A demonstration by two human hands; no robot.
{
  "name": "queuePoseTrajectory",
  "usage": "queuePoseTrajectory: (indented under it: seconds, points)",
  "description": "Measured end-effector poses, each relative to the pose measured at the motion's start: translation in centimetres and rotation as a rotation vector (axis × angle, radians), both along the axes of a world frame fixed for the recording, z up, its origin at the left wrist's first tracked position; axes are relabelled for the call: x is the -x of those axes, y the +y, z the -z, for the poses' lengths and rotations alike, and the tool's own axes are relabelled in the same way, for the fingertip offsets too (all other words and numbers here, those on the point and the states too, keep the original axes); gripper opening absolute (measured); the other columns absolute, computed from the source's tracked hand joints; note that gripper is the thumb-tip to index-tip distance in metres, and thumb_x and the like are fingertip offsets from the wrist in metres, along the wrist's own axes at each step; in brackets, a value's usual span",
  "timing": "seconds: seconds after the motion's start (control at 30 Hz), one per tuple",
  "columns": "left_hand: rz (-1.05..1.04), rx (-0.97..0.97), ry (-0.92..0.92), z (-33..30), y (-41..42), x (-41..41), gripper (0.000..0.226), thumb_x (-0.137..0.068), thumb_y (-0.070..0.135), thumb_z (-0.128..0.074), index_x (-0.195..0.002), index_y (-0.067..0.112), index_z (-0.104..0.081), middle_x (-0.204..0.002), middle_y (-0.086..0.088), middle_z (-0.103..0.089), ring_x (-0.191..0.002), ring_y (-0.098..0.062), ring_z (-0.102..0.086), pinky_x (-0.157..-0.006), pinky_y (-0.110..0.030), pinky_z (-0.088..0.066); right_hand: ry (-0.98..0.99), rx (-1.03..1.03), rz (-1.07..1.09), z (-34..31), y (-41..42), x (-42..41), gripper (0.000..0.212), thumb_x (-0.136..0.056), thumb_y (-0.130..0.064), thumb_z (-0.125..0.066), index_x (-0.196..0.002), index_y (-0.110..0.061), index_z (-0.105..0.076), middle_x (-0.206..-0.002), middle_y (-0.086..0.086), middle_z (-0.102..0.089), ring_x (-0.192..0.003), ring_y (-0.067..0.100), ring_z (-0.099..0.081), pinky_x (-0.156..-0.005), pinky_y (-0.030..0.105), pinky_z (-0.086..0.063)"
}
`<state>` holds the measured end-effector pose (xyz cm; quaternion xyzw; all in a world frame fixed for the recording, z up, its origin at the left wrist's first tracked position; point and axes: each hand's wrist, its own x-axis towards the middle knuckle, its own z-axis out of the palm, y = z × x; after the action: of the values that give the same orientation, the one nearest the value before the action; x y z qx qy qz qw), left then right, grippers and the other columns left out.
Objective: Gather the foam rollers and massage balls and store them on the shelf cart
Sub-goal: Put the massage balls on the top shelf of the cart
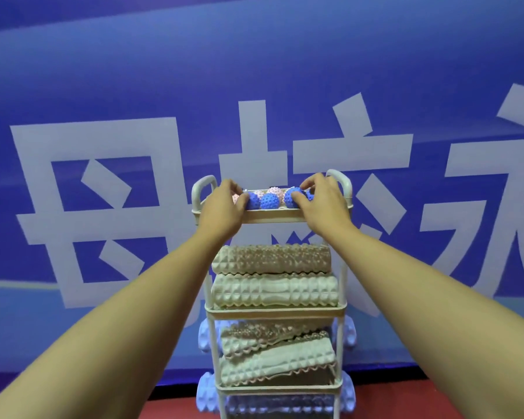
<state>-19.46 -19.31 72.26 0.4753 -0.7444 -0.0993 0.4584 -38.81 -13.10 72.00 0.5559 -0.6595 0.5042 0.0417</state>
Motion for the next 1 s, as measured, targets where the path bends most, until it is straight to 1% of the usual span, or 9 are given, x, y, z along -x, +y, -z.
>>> queuePoseTrajectory:
  seconds: [0.1,0.23,0.33,0.43,0.57,0.7,0.8,0.9,1.0]
  points:
    - [-0.015,0.042,-0.091,0.7,-0.3,0.1,0.026,-0.101,0.038,-0.056,-0.115,0.019,-0.067,-0.129,-0.007,-0.057,-0.096,-0.022,-0.063,-0.082,-0.035,-0.050,0.056,-0.066,-0.030,0.5,-0.3,0.0,0.020,-0.101,-0.034,-0.058,-0.109,-0.017,-0.063,-0.104,-0.002,-0.061,-0.099,0.017,-0.061,-0.082,0.038,-0.052]
    - [-0.022,0.130,-0.377,1.8,0.2,0.1,0.031,-0.105,0.041,-0.041,-0.113,0.026,-0.068,-0.113,0.000,-0.070,-0.113,-0.026,-0.060,-0.095,-0.043,-0.039,0.235,-0.116,-0.078,1.6,0.0,-0.6,0.027,-0.104,-0.037,-0.047,-0.105,-0.022,-0.069,-0.101,-0.004,-0.072,-0.104,0.023,-0.062,-0.096,0.044,-0.044]
    - [-0.001,0.180,-0.499,3.0,0.9,-0.2,0.042,-0.106,0.045,-0.041,-0.141,0.026,-0.054,-0.144,0.002,-0.056,-0.138,-0.023,-0.043,-0.111,-0.042,-0.027,0.369,-0.108,-0.097,2.6,0.5,-1.0,0.031,-0.105,-0.038,-0.046,-0.127,-0.025,-0.063,-0.126,-0.005,-0.068,-0.124,0.018,-0.055,-0.106,0.038,-0.030]
    - [0.083,0.318,-0.337,5.0,2.4,-1.0,0.048,-0.105,0.035,-0.051,-0.149,0.017,-0.048,-0.155,-0.005,-0.046,-0.142,-0.024,-0.041,-0.117,-0.041,-0.031,0.385,0.055,-0.176,4.2,2.3,-0.9,0.035,-0.105,-0.030,-0.050,-0.137,-0.021,-0.058,-0.142,-0.004,-0.059,-0.135,0.015,-0.049,-0.112,0.035,-0.030]
    - [0.088,0.442,-0.181,11.9,5.4,-1.5,0.041,-0.101,0.030,-0.052,-0.138,0.012,-0.057,-0.142,-0.006,-0.056,-0.129,-0.025,-0.053,-0.106,-0.041,-0.044,0.405,0.241,-0.178,11.2,5.8,-0.8,0.032,-0.100,-0.026,-0.052,-0.128,-0.016,-0.064,-0.134,0.000,-0.063,-0.126,0.018,-0.054,-0.104,0.035,-0.039]
    - [0.129,0.214,-0.267,25.1,9.7,-1.5,0.043,-0.102,0.035,-0.048,-0.137,0.013,-0.058,-0.141,-0.006,-0.056,-0.128,-0.024,-0.054,-0.104,-0.042,-0.045,0.416,-0.098,-0.194,24.7,10.2,-0.5,0.037,-0.100,-0.031,-0.052,-0.133,-0.018,-0.062,-0.137,0.000,-0.061,-0.127,0.021,-0.055,-0.105,0.034,-0.037]
    - [0.142,-0.029,-0.317,35.7,13.8,-1.6,0.046,-0.101,0.038,-0.046,-0.137,0.012,-0.058,-0.140,-0.007,-0.058,-0.127,-0.027,-0.055,-0.105,-0.042,-0.045,0.389,-0.361,-0.198,34.9,14.0,-0.7,0.044,-0.098,-0.037,-0.048,-0.134,-0.017,-0.062,-0.137,0.001,-0.062,-0.124,0.024,-0.059,-0.102,0.037,-0.044]
    - [0.171,-0.305,-0.433,45.6,18.2,-1.9,0.048,-0.101,0.041,-0.047,-0.140,0.015,-0.057,-0.145,-0.008,-0.054,-0.129,-0.029,-0.055,-0.104,-0.043,-0.046,0.278,-0.620,-0.175,44.2,17.7,-1.0,0.044,-0.097,-0.037,-0.048,-0.133,-0.018,-0.062,-0.136,0.000,-0.063,-0.117,0.029,-0.063,-0.095,0.040,-0.050]
    - [0.201,-0.571,-0.581,54.0,21.5,-2.4,0.055,-0.099,0.051,-0.037,-0.143,0.020,-0.051,-0.147,-0.004,-0.049,-0.127,-0.030,-0.055,-0.097,-0.046,-0.051,0.115,-0.957,-0.136,52.8,21.5,-0.8,0.046,-0.100,-0.036,-0.051,-0.143,-0.022,-0.051,-0.144,0.000,-0.053,-0.123,0.031,-0.058,-0.101,0.041,-0.047]
